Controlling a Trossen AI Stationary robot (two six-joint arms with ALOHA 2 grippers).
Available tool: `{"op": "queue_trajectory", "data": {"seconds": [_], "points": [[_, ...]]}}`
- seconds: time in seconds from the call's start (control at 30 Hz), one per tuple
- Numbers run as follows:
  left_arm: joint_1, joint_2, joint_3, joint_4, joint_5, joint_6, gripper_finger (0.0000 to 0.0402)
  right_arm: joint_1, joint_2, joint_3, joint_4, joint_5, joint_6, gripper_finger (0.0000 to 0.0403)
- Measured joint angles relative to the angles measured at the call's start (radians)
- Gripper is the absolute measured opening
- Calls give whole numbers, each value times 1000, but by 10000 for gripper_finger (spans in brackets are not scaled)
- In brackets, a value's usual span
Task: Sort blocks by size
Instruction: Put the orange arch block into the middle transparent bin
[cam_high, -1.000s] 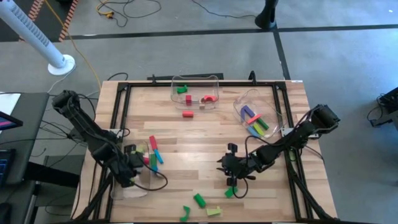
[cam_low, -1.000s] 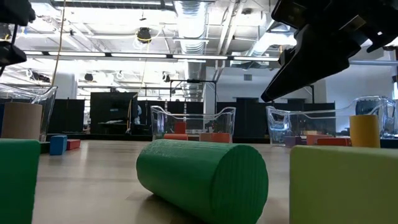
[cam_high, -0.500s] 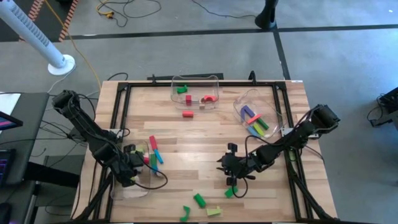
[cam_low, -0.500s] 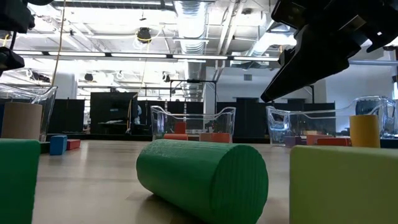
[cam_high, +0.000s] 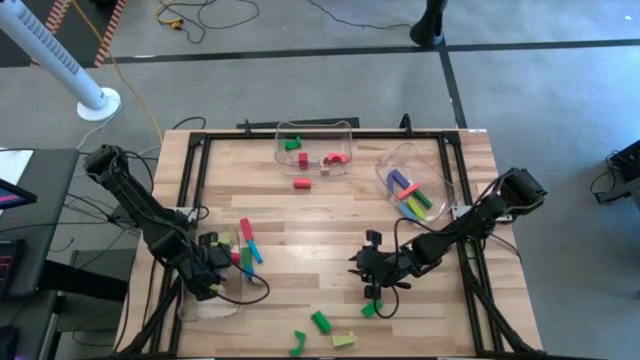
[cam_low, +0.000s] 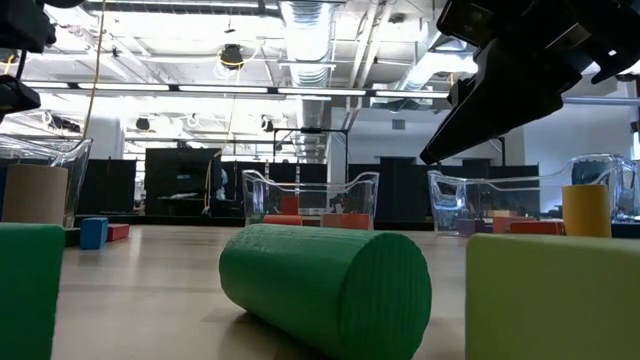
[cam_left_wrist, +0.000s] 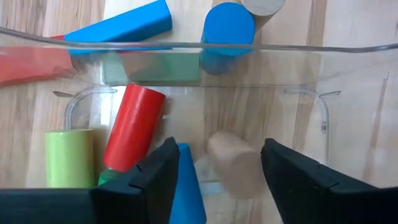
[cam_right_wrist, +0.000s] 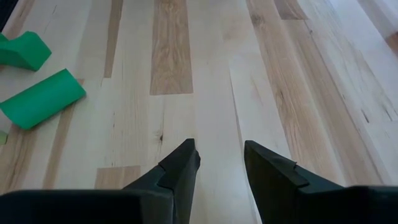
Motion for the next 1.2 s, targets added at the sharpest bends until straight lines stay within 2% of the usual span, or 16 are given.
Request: {"op": "queue_trajectory", "data": {"seconds": [0.3, 0.77, 1.07, 1.2], "points": [[0, 0, 38, -8, -12, 48, 226, 0, -3, 0, -2, -1, 0, 164], [0, 0, 183, -80, -117, 168, 226, -2, -42, 2, -16, -14, 2, 164], [0, 0, 246, -79, -238, 273, 226, -2, -42, 2, -18, -27, 2, 164], [0, 0, 255, -22, -303, 359, 226, -2, -44, 2, -19, -28, 1, 164]]}}
